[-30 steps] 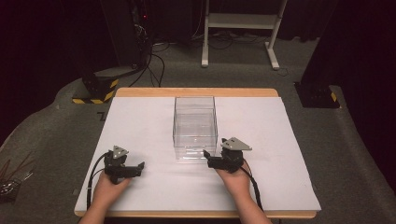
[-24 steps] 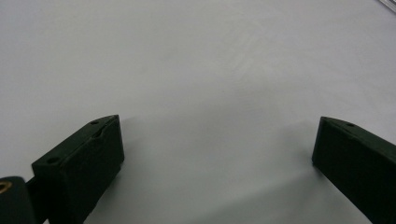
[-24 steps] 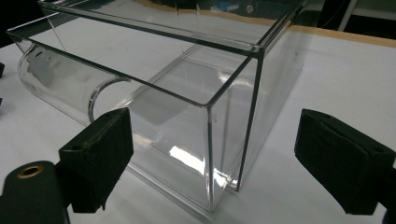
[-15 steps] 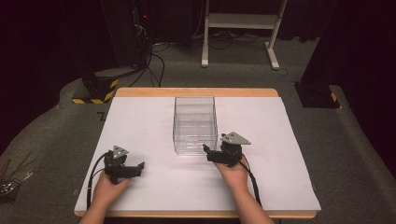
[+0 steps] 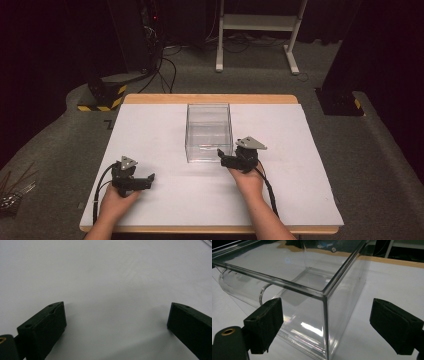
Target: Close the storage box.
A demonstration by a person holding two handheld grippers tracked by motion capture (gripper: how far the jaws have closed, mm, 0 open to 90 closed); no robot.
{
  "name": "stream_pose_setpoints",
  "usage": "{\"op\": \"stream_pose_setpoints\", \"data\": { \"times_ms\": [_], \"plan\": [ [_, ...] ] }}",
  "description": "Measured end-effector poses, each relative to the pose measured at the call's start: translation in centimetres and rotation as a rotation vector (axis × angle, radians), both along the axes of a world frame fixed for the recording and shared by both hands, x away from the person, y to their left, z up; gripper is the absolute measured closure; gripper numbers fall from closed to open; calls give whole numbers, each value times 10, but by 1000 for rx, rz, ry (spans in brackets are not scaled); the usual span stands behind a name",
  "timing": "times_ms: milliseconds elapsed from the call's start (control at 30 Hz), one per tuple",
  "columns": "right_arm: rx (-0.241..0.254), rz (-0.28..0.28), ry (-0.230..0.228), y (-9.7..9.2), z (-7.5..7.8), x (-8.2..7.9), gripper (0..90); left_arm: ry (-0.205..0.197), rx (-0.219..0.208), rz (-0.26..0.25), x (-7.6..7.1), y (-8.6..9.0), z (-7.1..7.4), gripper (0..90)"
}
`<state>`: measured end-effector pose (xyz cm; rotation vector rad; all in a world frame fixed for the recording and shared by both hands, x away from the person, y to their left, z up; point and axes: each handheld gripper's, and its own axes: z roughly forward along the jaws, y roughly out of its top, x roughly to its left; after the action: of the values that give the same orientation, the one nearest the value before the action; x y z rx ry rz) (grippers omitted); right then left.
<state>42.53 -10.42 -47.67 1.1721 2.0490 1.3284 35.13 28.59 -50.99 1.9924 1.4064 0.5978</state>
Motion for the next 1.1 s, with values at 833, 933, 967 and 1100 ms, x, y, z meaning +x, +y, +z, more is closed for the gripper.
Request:
{"op": "stream_pose_setpoints", "data": {
  "times_ms": [833,933,967,1100],
  "plan": [
    [-4,-21,7,2,1,12,123,0,0,0,0,0,0,23],
    [0,-19,11,2,1,12,129,0,1,0,0,0,0,23],
    [3,-16,12,2,1,12,129,-2,1,1,0,0,0,23],
    [-4,-10,24,1,1,10,132,-2,2,1,0,0,0,23]
  ]
}}
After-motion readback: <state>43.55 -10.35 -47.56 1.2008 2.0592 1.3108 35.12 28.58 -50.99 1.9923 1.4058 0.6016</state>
